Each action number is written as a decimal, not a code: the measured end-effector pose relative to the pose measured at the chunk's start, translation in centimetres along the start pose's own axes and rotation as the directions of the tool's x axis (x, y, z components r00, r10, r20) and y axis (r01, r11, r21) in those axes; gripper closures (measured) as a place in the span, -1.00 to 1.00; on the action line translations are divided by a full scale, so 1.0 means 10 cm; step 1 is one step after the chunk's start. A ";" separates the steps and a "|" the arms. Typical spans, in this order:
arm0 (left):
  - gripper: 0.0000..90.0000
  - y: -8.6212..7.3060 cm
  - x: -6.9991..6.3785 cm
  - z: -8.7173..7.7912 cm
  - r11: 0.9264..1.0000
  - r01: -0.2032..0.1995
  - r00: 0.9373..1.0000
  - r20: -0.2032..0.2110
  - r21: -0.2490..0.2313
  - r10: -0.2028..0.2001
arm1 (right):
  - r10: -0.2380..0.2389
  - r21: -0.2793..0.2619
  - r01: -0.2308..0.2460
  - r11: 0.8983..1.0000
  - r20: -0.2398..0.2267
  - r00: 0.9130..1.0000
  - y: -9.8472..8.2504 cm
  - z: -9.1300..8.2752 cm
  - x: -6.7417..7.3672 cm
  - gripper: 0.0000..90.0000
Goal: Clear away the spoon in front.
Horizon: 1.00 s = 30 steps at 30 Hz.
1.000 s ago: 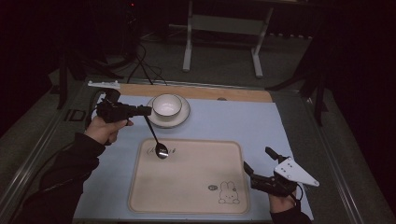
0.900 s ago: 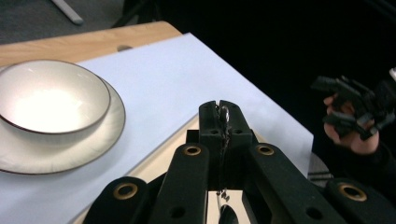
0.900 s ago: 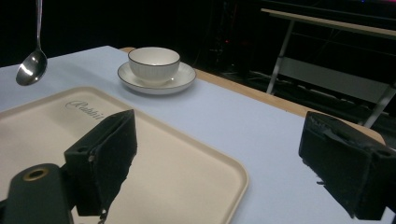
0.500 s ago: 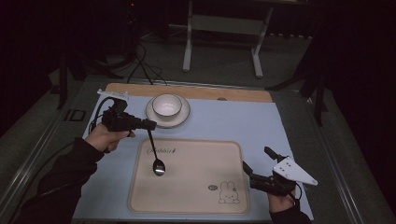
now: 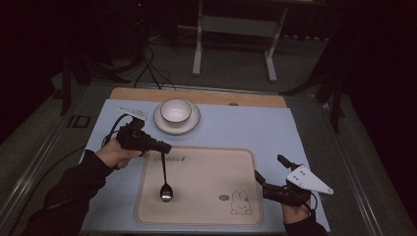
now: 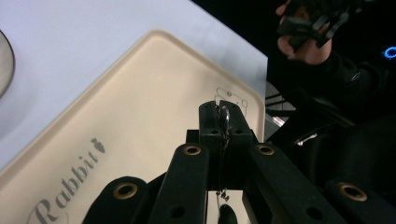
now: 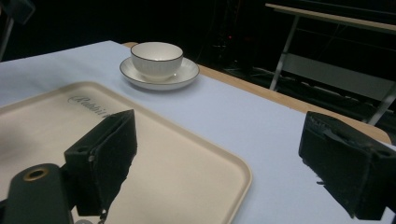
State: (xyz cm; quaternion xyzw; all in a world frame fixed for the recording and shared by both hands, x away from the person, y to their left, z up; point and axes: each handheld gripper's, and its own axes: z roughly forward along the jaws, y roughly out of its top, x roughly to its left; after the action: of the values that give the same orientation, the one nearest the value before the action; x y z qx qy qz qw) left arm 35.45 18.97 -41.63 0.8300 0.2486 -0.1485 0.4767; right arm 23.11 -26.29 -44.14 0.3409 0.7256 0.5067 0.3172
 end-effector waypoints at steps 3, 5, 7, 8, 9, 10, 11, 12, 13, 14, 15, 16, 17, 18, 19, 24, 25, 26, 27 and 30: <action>0.98 -0.02 0.00 0.07 1.000 -0.003 1.000 0.011 0.010 0.003 | 0.001 0.001 -0.001 1.000 -0.001 1.000 0.00 0.00 0.00 -0.75; 0.98 -0.03 0.01 0.10 1.000 0.001 1.000 0.020 0.018 -0.001 | 0.004 0.000 -0.004 1.000 -0.004 1.000 0.00 0.00 0.00 -0.75; 0.98 -0.04 0.02 0.14 0.999 0.002 1.000 0.025 0.032 -0.002 | 0.006 0.000 -0.006 1.000 -0.005 1.000 0.00 0.00 0.00 -0.75; 0.98 -0.05 0.03 0.16 0.999 0.002 1.000 0.027 0.037 -0.003 | 0.005 -0.001 -0.005 1.000 -0.006 1.000 0.00 0.00 0.00 -0.75; 0.98 -0.05 0.03 0.18 0.999 0.004 1.000 0.026 0.041 -0.005 | 0.005 -0.002 -0.005 1.000 -0.005 1.000 0.00 0.00 0.00 -0.75; 0.98 -0.06 0.04 0.20 0.999 0.004 1.000 0.025 0.052 -0.005 | 0.004 -0.002 -0.004 1.000 -0.006 1.000 0.00 0.00 0.00 -0.75; 0.98 -0.07 0.05 0.22 0.998 0.002 1.000 0.023 0.059 -0.003 | 0.005 -0.002 -0.005 1.000 -0.006 1.000 0.00 -0.01 0.00 -0.75; 0.98 -0.08 0.06 0.24 0.998 0.005 1.000 0.022 0.067 -0.006 | 0.004 -0.002 -0.004 1.000 -0.007 1.000 0.00 -0.01 0.00 -0.75; 0.98 -0.09 0.07 0.26 0.997 0.004 1.000 0.027 0.076 -0.006 | 0.004 -0.002 -0.004 1.000 -0.006 1.000 0.00 -0.01 0.00 -0.75; 0.98 -0.10 0.07 0.27 0.997 0.000 1.000 0.023 0.081 -0.002 | 0.004 -0.002 -0.004 1.000 -0.006 1.000 0.00 -0.01 -0.01 -0.75; 0.98 -0.11 0.09 0.28 0.996 0.002 1.000 0.027 0.088 -0.005 | 0.004 -0.002 -0.004 1.000 -0.006 1.000 0.00 -0.01 0.00 -0.75; 0.98 -0.12 0.10 0.29 0.996 0.004 0.999 0.032 0.091 -0.007 | 0.003 -0.002 -0.003 1.000 -0.006 1.000 0.00 -0.01 -0.01 -0.75; 0.98 -0.13 0.11 0.30 0.996 0.002 1.000 0.025 0.093 -0.004 | 0.003 -0.001 -0.003 1.000 -0.007 1.000 0.00 -0.01 -0.01 -0.75; 0.98 -0.14 0.12 0.31 0.995 0.003 1.000 0.028 0.097 -0.006 | 0.004 0.000 -0.004 1.000 -0.007 1.000 0.00 0.00 -0.01 -0.75; 0.98 -0.15 0.14 0.32 0.996 0.004 1.000 0.029 0.094 -0.006 | 0.006 0.001 -0.006 1.000 -0.007 1.000 0.00 0.00 -0.01 -0.75; 0.96 -0.19 0.20 0.33 0.998 0.003 1.000 0.015 0.070 -0.004 | 0.007 0.005 -0.007 1.000 -0.009 1.000 -0.01 0.00 -0.01 -0.75; 0.96 -0.20 0.22 0.33 0.998 0.003 1.000 0.008 0.066 -0.004 | 0.008 0.005 -0.008 1.000 -0.009 1.000 -0.01 0.00 -0.01 -0.75; 0.95 -0.20 0.23 0.33 0.998 0.002 1.000 0.003 0.060 -0.002 | 0.009 0.005 -0.009 1.000 -0.011 1.000 -0.01 0.00 -0.01 -0.75; 0.93 -0.21 0.25 0.33 0.999 0.001 1.000 -0.008 0.052 0.000 | 0.009 0.006 -0.009 1.000 -0.010 1.000 -0.01 0.00 -0.01 -0.75; 0.83 -0.26 0.30 0.36 0.999 0.005 0.999 -0.040 0.035 -0.003 | 0.008 0.006 -0.008 1.000 -0.012 1.000 0.00 0.00 -0.01 -0.75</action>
State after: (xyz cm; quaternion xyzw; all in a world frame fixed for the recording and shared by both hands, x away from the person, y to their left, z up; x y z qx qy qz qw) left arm 36.51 17.77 -46.74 0.8406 0.2571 -0.1371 0.4566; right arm 23.19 -26.38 -44.18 0.3417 0.7276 0.5078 0.3097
